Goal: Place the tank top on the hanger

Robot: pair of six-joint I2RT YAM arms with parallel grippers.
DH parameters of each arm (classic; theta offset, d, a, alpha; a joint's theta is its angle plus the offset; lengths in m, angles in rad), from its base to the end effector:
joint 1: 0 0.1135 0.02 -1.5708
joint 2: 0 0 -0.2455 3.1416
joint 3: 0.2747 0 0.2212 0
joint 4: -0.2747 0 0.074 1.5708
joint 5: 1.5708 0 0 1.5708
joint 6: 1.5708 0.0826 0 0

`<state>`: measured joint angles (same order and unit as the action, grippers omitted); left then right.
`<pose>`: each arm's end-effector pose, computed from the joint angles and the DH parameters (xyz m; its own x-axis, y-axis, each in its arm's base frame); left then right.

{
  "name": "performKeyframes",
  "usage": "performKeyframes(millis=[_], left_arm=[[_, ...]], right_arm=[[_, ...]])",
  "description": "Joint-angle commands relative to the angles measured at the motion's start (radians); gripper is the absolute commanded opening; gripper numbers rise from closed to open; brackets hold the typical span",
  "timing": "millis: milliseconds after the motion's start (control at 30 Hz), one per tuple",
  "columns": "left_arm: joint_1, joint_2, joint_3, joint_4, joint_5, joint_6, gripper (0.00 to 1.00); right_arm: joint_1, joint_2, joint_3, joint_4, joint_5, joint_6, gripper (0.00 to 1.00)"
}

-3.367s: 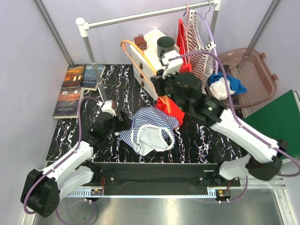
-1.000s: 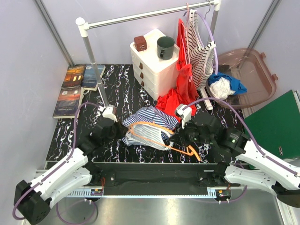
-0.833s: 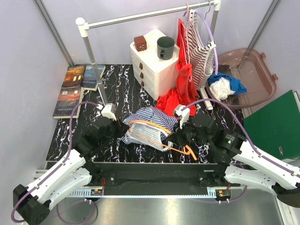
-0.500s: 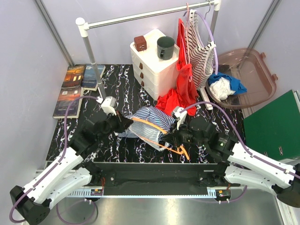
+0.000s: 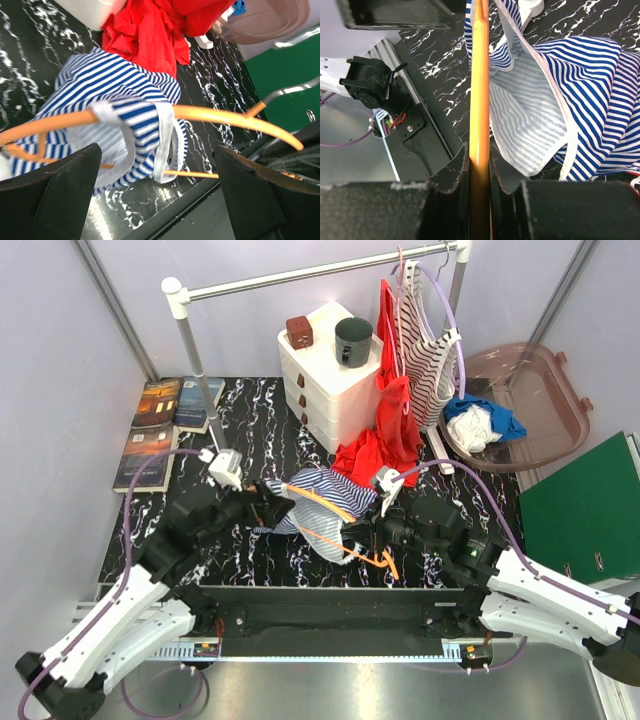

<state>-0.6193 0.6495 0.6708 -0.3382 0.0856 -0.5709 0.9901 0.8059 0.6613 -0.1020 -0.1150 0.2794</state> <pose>0.1462 -0.1129 0.2778 -0.5618 -0.2607 -0.7851 0.4052 0.7407 -0.5359 0.1131 0.1897 0.2812 -0.3746 -0.0715 -0.9244 -0.8201 0.4907 0.2944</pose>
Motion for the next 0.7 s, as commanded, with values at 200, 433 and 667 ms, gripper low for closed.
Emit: performKeyframes(millis=[200, 433, 667], left_arm=[[0.003, -0.166, 0.087, -0.17, -0.018, 0.251, 0.98], [0.003, -0.169, 0.072, -0.045, 0.17, 0.362, 0.89], [0.003, -0.143, 0.062, 0.062, 0.232, 0.39, 0.95]], right_arm=[[0.001, 0.041, 0.086, 0.033, -0.058, -0.037, 0.0], [-0.128, 0.093, 0.127, 0.021, -0.358, -0.04, 0.0], [-0.203, 0.104, 0.147, 0.016, -0.531, -0.08, 0.0]])
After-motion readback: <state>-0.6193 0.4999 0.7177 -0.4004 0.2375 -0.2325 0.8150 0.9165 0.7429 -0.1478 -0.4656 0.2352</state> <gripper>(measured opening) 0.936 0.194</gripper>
